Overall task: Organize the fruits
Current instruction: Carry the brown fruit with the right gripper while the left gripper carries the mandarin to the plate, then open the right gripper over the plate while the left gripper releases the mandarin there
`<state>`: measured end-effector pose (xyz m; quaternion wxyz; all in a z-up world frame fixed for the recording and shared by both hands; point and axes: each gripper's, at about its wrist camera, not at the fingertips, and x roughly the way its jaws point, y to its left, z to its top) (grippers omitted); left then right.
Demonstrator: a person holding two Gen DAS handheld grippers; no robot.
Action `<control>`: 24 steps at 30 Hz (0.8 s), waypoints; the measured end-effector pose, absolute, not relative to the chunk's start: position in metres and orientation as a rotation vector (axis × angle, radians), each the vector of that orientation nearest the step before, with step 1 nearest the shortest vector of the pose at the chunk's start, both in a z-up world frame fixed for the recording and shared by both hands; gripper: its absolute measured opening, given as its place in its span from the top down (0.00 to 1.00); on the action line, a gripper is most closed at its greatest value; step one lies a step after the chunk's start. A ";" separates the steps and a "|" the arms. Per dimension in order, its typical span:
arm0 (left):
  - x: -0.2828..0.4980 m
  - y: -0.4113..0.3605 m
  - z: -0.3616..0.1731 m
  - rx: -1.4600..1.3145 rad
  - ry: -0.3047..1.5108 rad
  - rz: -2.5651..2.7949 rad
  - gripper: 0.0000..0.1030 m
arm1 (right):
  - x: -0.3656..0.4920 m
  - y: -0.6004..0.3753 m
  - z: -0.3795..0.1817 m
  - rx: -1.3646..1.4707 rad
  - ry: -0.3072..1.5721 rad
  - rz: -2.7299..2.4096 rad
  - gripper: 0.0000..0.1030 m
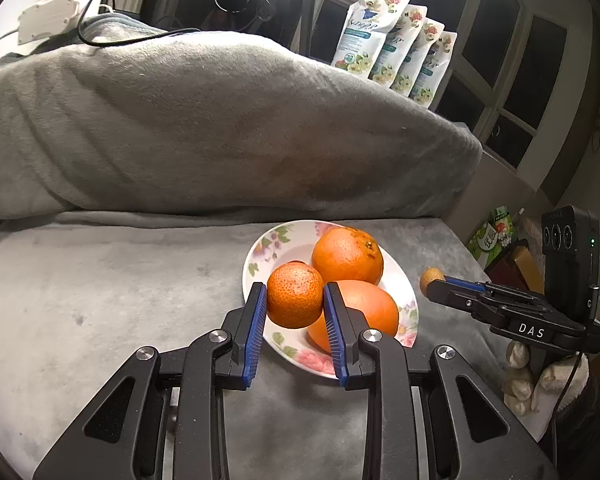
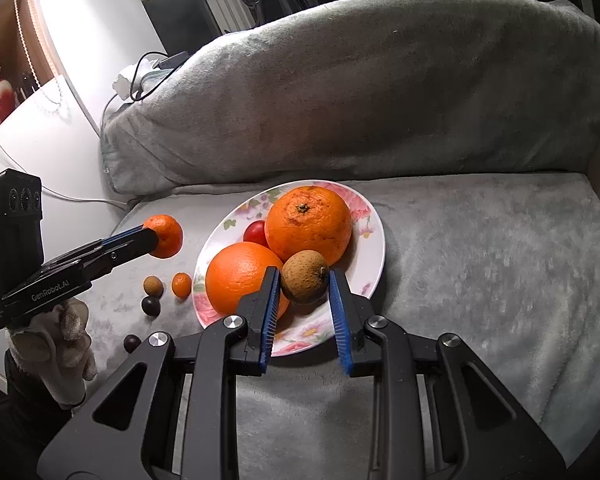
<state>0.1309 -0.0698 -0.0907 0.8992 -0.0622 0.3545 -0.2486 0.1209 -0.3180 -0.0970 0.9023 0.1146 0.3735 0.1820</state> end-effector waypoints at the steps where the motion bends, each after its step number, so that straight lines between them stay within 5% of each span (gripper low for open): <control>1: 0.132 -0.070 -0.091 -0.128 0.735 -0.515 0.74 | 0.122 -0.318 -0.098 0.237 0.774 0.376 0.75; 24: 0.144 -0.078 -0.096 -0.116 0.764 -0.520 0.73 | 0.135 -0.313 -0.107 0.222 0.790 0.377 0.74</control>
